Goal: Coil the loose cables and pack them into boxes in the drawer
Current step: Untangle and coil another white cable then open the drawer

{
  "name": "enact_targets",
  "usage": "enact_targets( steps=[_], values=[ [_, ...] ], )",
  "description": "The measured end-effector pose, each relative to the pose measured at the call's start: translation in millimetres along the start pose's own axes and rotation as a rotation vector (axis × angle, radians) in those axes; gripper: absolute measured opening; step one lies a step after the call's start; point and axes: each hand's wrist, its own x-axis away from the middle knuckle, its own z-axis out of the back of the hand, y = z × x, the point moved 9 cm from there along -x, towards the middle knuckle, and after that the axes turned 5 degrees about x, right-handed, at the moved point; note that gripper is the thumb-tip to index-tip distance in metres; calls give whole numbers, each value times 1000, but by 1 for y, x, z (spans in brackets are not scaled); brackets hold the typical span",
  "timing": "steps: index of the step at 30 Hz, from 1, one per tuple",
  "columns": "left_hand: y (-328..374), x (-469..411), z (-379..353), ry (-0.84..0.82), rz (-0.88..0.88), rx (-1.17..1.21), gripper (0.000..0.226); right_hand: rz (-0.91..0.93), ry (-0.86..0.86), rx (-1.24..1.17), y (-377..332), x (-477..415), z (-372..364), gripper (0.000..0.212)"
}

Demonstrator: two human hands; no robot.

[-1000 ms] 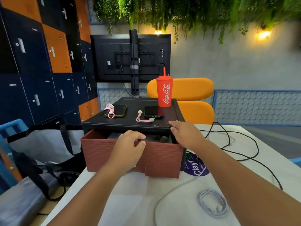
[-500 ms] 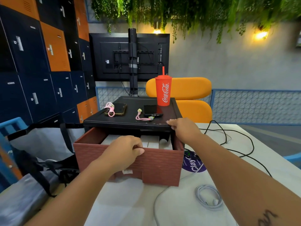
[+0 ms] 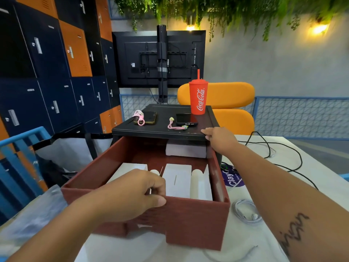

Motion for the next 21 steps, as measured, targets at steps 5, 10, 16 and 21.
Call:
enact_targets(
  steps=[5, 10, 16, 21],
  values=[
    [3, 20, -7, -100, 15, -36, 9, -18, -1, 2, -3, 4, 2, 41],
    [5, 19, -5, -258, 69, 22, 7, -24, -6, -43, -5, 10, 0, 46],
    [-7, -56, 13, -146, 106, 26, 21, 3, 6, -37, -9, 15, 0, 49],
    [-22, -118, -23, -248, 199, -170, 40, 16, 17, -39, -9, 15, 0, 48]
  ],
)
